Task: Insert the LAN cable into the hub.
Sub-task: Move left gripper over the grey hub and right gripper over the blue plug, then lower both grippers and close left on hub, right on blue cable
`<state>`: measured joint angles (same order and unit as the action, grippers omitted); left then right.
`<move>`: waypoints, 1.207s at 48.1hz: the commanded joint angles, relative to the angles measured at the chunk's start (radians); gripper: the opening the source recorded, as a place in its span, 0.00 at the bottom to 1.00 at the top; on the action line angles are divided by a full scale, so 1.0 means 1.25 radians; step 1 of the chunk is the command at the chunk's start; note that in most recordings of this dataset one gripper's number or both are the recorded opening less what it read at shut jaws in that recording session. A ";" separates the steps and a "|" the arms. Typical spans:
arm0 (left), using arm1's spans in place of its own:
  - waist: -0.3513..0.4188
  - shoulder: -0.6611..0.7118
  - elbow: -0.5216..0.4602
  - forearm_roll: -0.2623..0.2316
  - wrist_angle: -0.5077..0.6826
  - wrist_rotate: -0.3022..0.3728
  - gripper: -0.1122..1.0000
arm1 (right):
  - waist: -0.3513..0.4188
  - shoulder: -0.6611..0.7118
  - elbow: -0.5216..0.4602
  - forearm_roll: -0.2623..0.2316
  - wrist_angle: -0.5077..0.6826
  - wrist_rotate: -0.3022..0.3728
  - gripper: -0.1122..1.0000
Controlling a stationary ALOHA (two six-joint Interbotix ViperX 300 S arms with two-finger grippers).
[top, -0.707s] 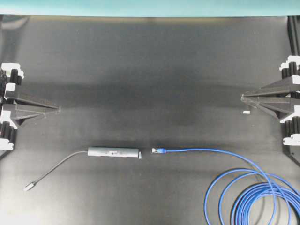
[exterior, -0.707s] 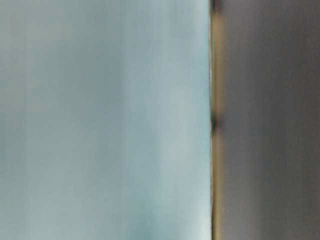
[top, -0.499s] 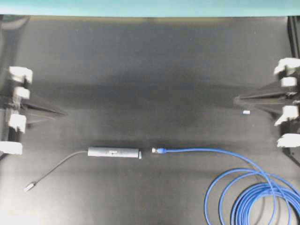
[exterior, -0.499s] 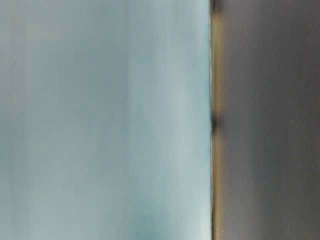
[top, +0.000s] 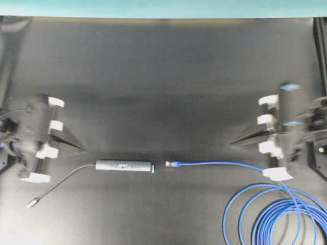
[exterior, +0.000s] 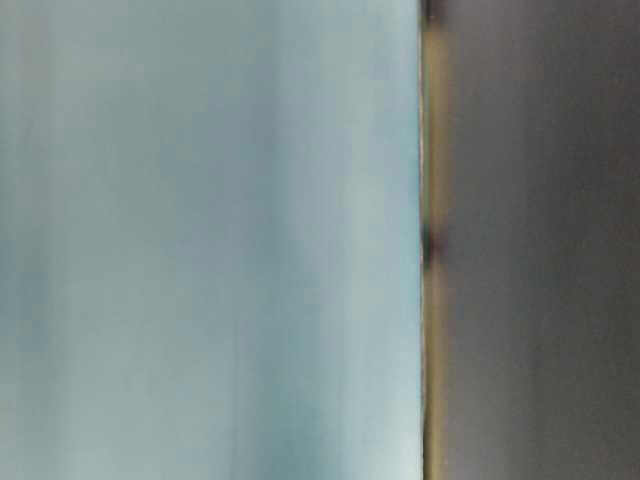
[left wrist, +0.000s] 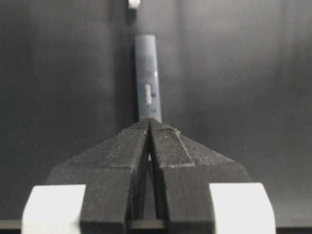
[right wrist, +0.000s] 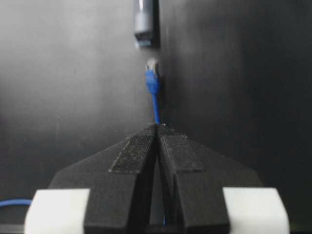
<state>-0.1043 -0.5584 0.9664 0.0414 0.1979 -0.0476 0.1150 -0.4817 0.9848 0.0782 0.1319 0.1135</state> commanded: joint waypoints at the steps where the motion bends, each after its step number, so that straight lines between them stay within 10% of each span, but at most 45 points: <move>1: -0.010 0.036 -0.026 0.002 0.000 -0.004 0.10 | 0.002 0.050 -0.037 0.001 0.002 0.004 0.10; 11: -0.028 0.131 -0.032 0.002 -0.058 -0.007 0.15 | 0.007 0.130 -0.072 0.001 -0.001 0.004 0.10; 25: -0.029 0.225 0.039 0.001 -0.333 -0.049 0.86 | 0.011 0.141 -0.072 0.001 -0.007 0.005 0.10; 39: -0.028 0.356 0.136 0.002 -0.674 -0.150 0.81 | 0.021 0.137 -0.069 0.001 -0.037 0.006 0.10; 58: -0.002 0.536 0.139 0.001 -0.843 -0.191 0.81 | 0.031 0.137 -0.071 0.006 -0.037 0.010 0.10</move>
<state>-0.1120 0.0982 1.1520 0.0399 -0.8299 -0.2884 0.1427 -0.3068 0.9050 0.0828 0.0951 0.1150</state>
